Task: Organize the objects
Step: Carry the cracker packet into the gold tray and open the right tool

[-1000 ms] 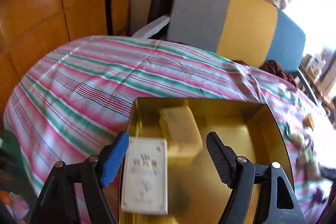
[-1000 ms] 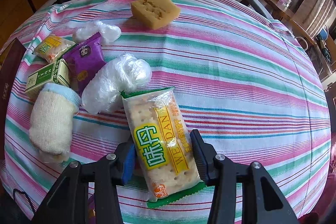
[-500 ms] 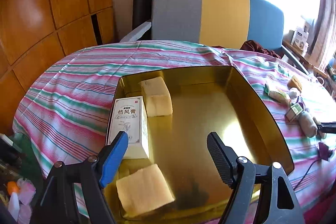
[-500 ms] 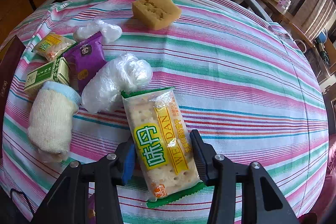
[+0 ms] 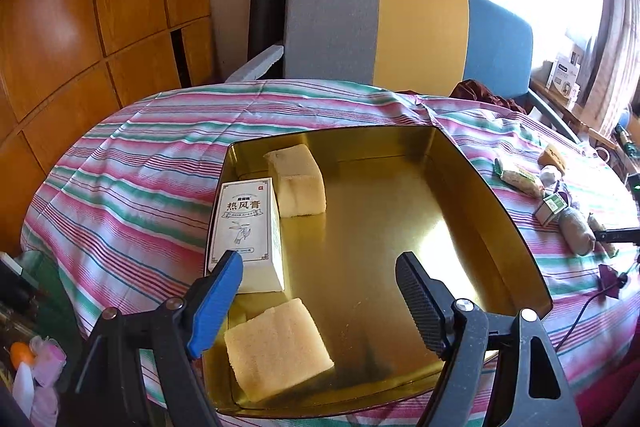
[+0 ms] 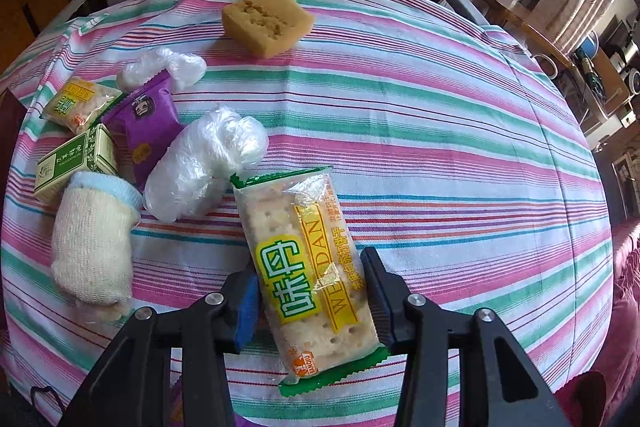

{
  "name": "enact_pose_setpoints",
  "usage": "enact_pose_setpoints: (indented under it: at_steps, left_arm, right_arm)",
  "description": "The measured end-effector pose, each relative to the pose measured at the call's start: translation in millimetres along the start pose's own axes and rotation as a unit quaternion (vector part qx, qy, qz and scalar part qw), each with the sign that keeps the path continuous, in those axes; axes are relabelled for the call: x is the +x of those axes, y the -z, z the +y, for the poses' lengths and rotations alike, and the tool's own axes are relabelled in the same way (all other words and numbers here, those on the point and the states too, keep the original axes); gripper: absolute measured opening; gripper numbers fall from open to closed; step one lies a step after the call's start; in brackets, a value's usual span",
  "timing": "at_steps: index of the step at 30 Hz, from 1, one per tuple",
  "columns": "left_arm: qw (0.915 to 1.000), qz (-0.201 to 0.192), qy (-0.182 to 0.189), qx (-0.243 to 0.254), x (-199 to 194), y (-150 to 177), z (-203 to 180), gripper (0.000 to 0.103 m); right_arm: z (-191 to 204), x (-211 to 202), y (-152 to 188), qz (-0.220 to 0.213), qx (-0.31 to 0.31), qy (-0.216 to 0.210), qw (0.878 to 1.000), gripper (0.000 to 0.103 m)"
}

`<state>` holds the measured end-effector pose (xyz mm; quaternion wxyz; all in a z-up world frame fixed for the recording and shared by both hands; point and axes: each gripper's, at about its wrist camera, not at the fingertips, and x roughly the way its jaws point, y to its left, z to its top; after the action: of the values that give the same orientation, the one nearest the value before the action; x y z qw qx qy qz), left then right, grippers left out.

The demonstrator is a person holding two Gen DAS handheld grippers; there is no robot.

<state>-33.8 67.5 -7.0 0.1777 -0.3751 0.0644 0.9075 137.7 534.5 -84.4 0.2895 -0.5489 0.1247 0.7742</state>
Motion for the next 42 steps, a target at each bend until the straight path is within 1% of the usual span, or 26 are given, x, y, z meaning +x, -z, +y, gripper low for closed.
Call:
enact_pose_setpoints:
  at_steps: [3, 5, 7, 9, 12, 15, 17, 20, 22, 24, 26, 30, 33, 34, 35, 37, 38, 39, 42]
  left_arm:
    - [1.0, 0.0, 0.002, -0.004, 0, 1, 3, 0.08]
    - [1.0, 0.0, 0.003, -0.005, 0, 2, 5, 0.08]
    - [1.0, 0.001, 0.004, -0.007, 0, 2, 7, 0.08]
    - [0.9999, 0.002, 0.005, -0.009, 1, 3, 8, 0.08]
    - [0.9999, 0.002, 0.006, -0.015, 1, 4, 12, 0.08]
    - [0.9997, -0.002, 0.002, -0.026, -4, 5, 19, 0.08]
    - [0.9994, -0.005, -0.003, -0.035, -6, 5, 27, 0.08]
    - [0.9985, -0.01, -0.017, -0.052, -12, 6, 43, 0.08]
    - [0.9976, -0.012, -0.027, -0.063, -16, 7, 55, 0.08]
    - [0.9966, -0.013, -0.036, -0.074, -18, 10, 67, 0.08]
    - [0.9956, -0.012, -0.043, -0.083, -20, 13, 76, 0.08]
    - [0.9935, -0.005, -0.051, -0.102, -18, 19, 93, 0.08]
    - [0.9925, 0.0, -0.051, -0.111, -15, 23, 101, 0.08]
    - [0.9922, 0.001, -0.051, -0.114, -14, 24, 102, 0.08]
    - [0.9919, 0.002, -0.05, -0.117, -13, 25, 104, 0.08]
    - [0.9915, 0.003, -0.049, -0.121, -12, 27, 106, 0.08]
    - [0.9913, 0.004, -0.048, -0.122, -11, 28, 108, 0.08]
    - [0.9912, 0.004, -0.048, -0.124, -11, 28, 108, 0.08]
    - [0.9909, 0.005, -0.047, -0.126, -9, 29, 109, 0.08]
  right_arm:
    - [-9, -11, -4, -0.014, 0.023, 0.007, 1.0, 0.047]
    - [-12, -27, -6, -0.034, 0.037, 0.006, 0.999, 0.047]
    - [-12, -48, -11, -0.058, 0.047, -0.001, 0.997, 0.047]
    - [-4, -71, -17, -0.083, 0.047, -0.023, 0.995, 0.047]
    - [28, -101, -27, -0.108, 0.028, -0.073, 0.991, 0.047]
    - [80, -127, -35, -0.124, -0.011, -0.127, 0.984, 0.047]
    - [122, -137, -40, -0.125, -0.044, -0.166, 0.977, 0.047]
    - [193, -139, -41, -0.106, -0.093, -0.221, 0.965, 0.047]
    - [238, -136, -38, -0.081, -0.12, -0.255, 0.956, 0.047]
    - [281, -127, -33, -0.051, -0.137, -0.28, 0.949, 0.047]
    - [321, -115, -28, -0.024, -0.15, -0.289, 0.945, 0.047]
    - [381, -81, -24, 0.036, -0.137, -0.293, 0.946, 0.047]
    - [411, -68, -23, 0.051, -0.116, -0.28, 0.952, 0.047]
    - [418, -63, -23, 0.061, -0.105, -0.282, 0.952, 0.048]
    - [424, -57, -24, 0.074, -0.097, -0.289, 0.95, 0.049]
    - [434, -50, -24, 0.105, -0.082, -0.323, 0.937, 0.049]
    - [437, -48, -23, 0.116, -0.075, -0.342, 0.93, 0.049]
    - [437, -48, -21, 0.119, -0.069, -0.353, 0.925, 0.05]
    - [432, -52, -17, 0.103, -0.069, -0.357, 0.926, 0.05]
